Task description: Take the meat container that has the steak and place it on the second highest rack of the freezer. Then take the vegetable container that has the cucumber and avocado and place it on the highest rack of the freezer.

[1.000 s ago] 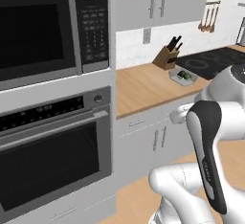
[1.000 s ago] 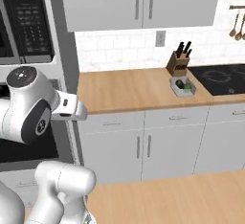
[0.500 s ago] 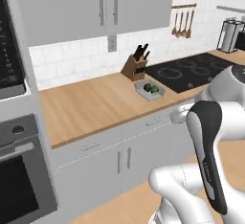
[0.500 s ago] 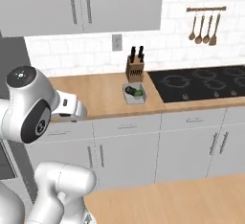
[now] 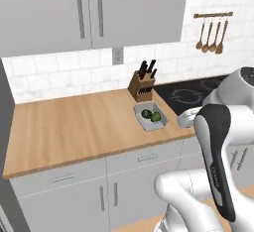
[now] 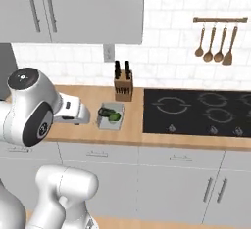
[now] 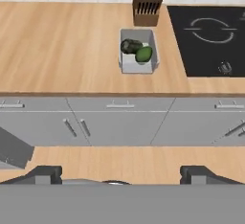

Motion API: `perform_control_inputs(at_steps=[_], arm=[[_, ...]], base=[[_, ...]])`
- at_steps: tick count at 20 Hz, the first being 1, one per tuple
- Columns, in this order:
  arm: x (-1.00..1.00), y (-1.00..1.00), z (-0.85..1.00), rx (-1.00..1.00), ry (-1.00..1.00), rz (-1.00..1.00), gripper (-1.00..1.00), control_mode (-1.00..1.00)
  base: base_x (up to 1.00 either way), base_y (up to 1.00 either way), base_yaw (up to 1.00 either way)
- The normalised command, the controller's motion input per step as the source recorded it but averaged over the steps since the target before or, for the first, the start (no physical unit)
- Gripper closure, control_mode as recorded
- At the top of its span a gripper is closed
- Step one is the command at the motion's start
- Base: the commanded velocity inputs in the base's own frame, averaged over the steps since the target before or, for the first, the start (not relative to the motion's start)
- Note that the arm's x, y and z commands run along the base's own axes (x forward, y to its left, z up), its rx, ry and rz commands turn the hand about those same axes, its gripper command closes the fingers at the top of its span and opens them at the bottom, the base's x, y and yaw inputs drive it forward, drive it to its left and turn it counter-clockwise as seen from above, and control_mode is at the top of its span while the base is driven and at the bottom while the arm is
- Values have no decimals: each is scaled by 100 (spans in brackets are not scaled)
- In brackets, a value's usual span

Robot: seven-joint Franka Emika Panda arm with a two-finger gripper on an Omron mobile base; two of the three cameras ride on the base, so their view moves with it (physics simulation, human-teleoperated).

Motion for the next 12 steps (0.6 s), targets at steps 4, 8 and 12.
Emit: perform_control_inputs(at_steps=[4, 8, 12], arm=[[0, 0, 0, 0, 0, 0, -100, 100], [0, 0, 0, 0, 0, 0, -100, 100], [0, 0, 0, 0, 0, 0, -100, 100]], base=[[64, -57, 31], [53, -13, 7], [56, -1, 3]])
